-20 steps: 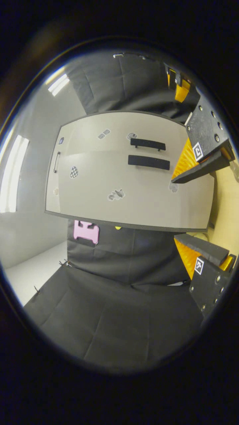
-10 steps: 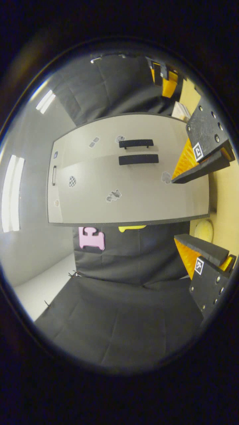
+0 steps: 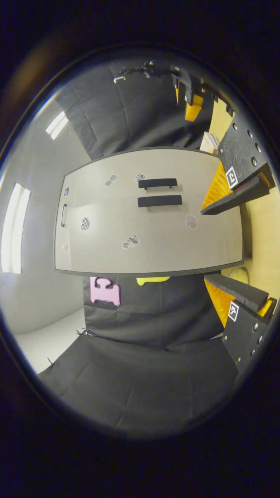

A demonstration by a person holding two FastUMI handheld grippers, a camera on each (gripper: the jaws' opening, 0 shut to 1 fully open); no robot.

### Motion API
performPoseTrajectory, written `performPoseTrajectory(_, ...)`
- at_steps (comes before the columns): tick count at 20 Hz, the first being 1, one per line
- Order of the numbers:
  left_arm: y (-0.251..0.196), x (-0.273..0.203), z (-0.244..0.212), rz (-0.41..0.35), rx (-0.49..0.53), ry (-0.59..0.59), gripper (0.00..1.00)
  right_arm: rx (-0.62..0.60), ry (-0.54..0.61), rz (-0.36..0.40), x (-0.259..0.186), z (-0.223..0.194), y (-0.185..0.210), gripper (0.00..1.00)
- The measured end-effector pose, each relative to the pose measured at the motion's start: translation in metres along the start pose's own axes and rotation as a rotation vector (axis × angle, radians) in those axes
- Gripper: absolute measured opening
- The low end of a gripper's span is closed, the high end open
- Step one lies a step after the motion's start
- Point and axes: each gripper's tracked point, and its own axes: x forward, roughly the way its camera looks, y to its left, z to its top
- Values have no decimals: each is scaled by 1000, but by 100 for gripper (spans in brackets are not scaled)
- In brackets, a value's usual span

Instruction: Grasp the bottle in the cabinet with the left hand and place it on the coaster, then close the right door with the right hand and the left door with the left hand.

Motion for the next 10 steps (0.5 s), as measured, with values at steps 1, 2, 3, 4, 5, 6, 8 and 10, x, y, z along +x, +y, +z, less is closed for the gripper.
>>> performPoseTrajectory(1,0,1,-4,-2,-12,5,95,-11,0,-9,2,2,-2,98)
performPoseTrajectory(2,0,1,-8,1,-25,9,95,-20,3,-12,4,5,-3,98)
performPoseTrajectory(3,1,0,-10,3,-39,9,95,-27,6,-12,6,7,-2,98)
performPoseTrajectory(4,2,-1,-13,8,-51,7,95,-32,10,-11,9,9,-1,98)
performPoseTrajectory(5,5,-1,-15,11,-62,7,95,-36,18,-7,13,10,1,98)
performPoseTrajectory(6,7,-2,-18,14,-73,6,88,-41,25,0,17,13,4,98)
performPoseTrajectory(8,16,-3,-24,27,-98,16,88,-65,17,15,22,21,11,98)
performPoseTrajectory(10,25,-3,-27,41,-111,18,88,-86,0,36,29,30,17,98)
